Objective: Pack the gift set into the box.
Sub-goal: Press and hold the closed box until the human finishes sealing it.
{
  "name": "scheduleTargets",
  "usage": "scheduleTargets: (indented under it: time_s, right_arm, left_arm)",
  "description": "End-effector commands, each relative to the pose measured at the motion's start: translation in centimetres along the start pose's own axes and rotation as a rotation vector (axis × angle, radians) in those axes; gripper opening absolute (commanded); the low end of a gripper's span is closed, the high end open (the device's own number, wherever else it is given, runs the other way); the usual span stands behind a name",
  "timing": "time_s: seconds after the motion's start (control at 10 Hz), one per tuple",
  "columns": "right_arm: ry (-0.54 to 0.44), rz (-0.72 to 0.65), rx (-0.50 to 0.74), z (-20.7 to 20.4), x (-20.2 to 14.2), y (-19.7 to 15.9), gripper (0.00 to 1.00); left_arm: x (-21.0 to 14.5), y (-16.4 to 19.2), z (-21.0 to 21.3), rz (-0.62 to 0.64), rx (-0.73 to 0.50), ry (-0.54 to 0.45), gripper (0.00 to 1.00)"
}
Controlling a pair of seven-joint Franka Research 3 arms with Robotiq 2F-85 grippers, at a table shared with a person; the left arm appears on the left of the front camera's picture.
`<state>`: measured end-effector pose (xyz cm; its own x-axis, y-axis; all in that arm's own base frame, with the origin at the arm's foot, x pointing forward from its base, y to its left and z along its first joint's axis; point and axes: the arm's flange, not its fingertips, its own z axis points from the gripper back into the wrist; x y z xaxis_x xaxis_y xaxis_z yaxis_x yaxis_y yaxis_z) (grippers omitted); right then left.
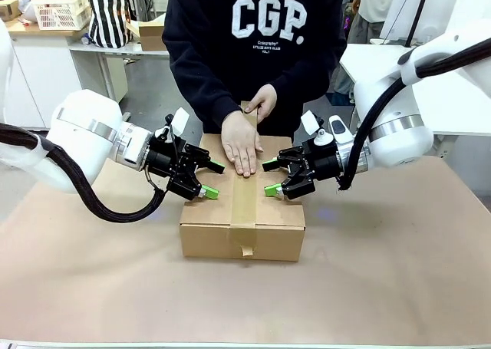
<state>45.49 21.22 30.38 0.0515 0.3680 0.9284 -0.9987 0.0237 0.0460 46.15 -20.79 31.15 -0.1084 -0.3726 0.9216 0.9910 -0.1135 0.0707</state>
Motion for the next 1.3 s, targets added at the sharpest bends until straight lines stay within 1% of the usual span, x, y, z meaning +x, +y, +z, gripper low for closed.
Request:
scheduleTargets:
  time_s: [0.0,1.2]
  right_arm:
    - [0.005,-0.001,-0.001,-0.06,-0.18,0.07,1.00]
    - [0.005,-0.001,-0.001,-0.06,-0.18,0.07,1.00]
  left_arm:
    - [-0.09,-0.09,-0.08,0.004,0.002,0.000,1.00]
    - [-0.09,-0.09,-0.08,0.004,0.002,0.000,1.00]
